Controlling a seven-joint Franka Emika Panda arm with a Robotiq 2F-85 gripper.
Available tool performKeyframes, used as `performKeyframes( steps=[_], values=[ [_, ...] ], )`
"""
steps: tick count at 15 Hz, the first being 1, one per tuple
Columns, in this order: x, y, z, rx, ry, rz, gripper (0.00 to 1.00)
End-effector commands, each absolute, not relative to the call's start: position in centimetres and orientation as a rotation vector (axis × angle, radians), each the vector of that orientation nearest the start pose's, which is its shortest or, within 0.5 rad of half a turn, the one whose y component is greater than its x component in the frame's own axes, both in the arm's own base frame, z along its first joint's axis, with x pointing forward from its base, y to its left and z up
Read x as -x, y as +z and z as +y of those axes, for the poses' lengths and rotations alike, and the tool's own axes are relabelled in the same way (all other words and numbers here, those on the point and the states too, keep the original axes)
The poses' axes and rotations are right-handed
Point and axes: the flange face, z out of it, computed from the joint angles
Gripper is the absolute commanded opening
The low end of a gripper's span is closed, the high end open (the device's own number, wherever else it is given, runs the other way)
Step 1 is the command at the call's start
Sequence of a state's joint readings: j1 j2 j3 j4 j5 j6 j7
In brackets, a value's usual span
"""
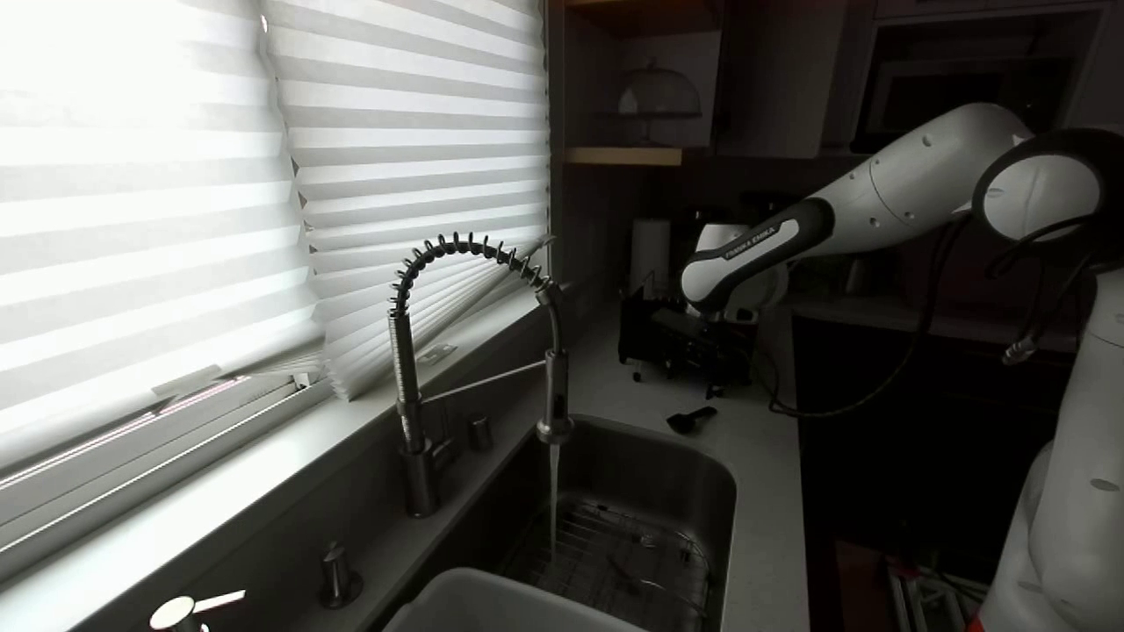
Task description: Place the black ladle under the running faucet then put it back on the counter.
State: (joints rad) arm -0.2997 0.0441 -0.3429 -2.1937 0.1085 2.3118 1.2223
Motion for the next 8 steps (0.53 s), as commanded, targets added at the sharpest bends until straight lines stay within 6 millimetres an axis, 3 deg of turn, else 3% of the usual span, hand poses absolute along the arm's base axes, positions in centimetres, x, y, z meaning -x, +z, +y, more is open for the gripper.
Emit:
performKeyframes(
  steps=[1,8],
  values=[
    [-43.5,41.9,-30.5,1.978,-0.036,2.357,1.00],
    [-43.3,50.0,-26.0,2.412,0.091,1.962,1.00]
  ],
)
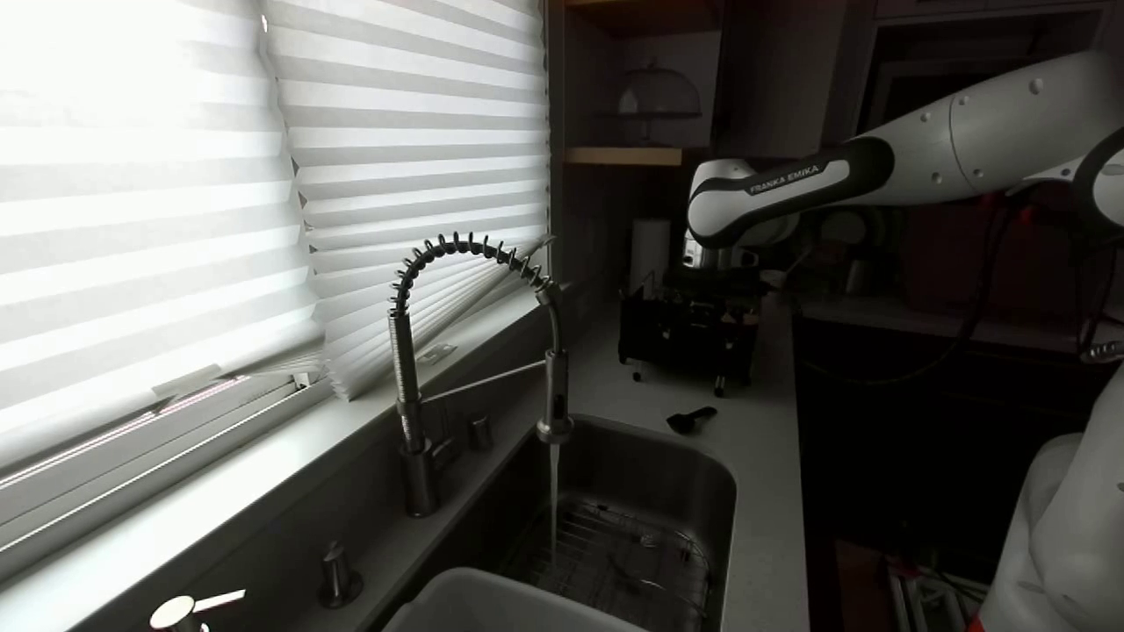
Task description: Place the black ladle under the running faucet then put it back on the counter.
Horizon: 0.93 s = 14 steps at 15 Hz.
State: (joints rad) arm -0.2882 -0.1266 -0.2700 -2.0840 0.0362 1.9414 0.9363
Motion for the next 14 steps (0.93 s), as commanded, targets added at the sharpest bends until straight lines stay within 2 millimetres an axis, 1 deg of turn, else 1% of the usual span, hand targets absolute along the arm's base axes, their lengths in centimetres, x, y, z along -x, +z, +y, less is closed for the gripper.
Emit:
performKeyframes(
  steps=[1,4,10,12,14],
  values=[
    [-43.3,51.0,-25.3,2.470,0.104,1.901,1.00],
    [-43.4,52.8,-23.8,2.645,0.127,1.724,1.00],
    [-44.0,54.7,-22.1,2.981,0.123,1.360,1.00],
    [-44.1,55.3,-21.6,3.030,0.117,1.303,1.00],
    [-44.1,56.0,-21.0,3.044,0.114,1.296,1.00]
  ],
)
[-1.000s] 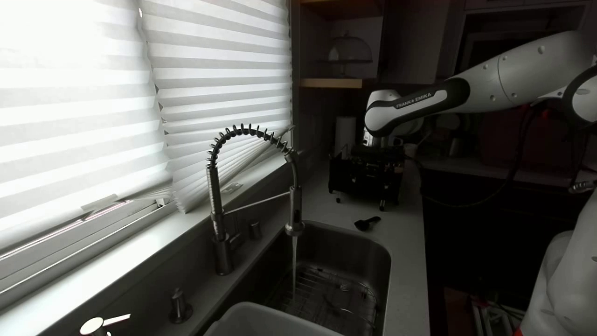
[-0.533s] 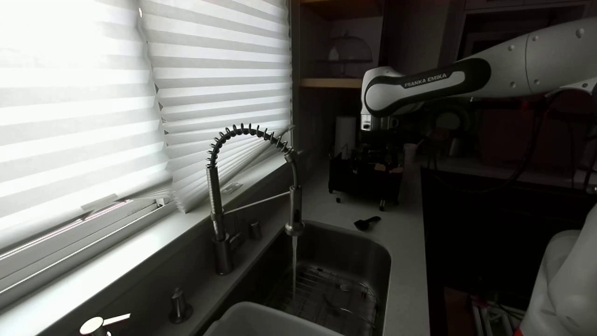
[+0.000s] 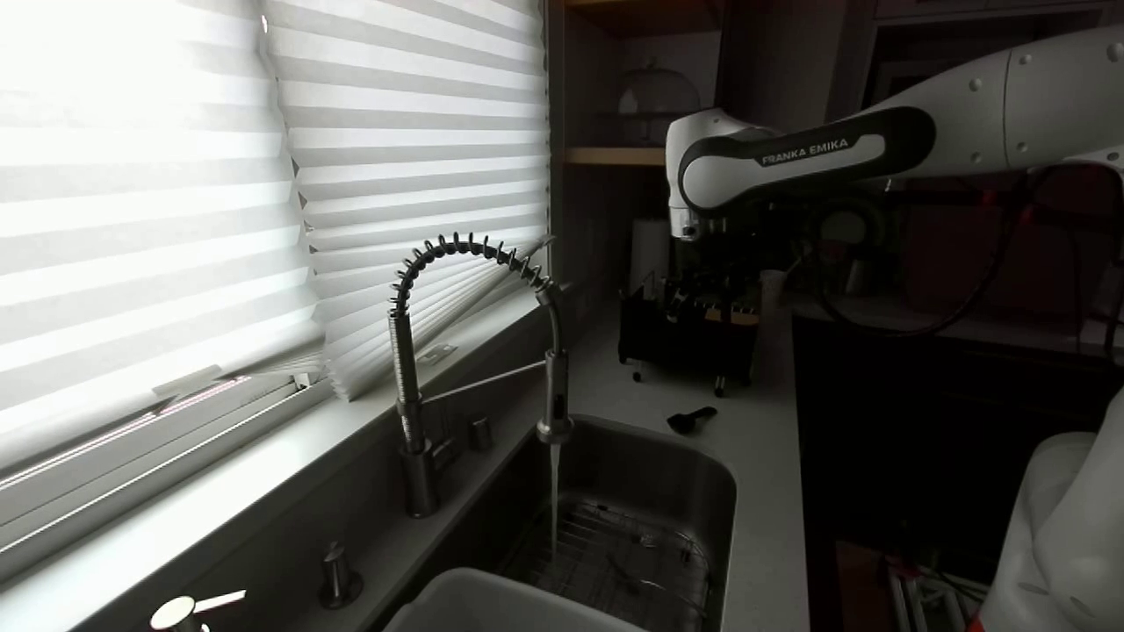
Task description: Place the black ladle under the running faucet then put it back on the counter.
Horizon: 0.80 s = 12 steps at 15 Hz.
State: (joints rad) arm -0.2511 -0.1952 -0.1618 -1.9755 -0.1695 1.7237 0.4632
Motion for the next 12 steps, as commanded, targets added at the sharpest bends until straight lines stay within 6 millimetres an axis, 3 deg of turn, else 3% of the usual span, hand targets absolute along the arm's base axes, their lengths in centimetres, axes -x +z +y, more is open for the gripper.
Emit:
performKeyframes(
  steps=[1,8,9,12],
  values=[
    [-44.2,56.5,-20.8,3.047,0.097,1.306,1.00],
    [-43.4,60.2,-20.3,3.000,-0.077,1.377,1.00],
    [-44.0,59.3,-20.5,3.027,-0.030,1.338,1.00],
    [-43.6,60.4,-20.4,3.015,-0.070,1.355,1.00]
  ],
)
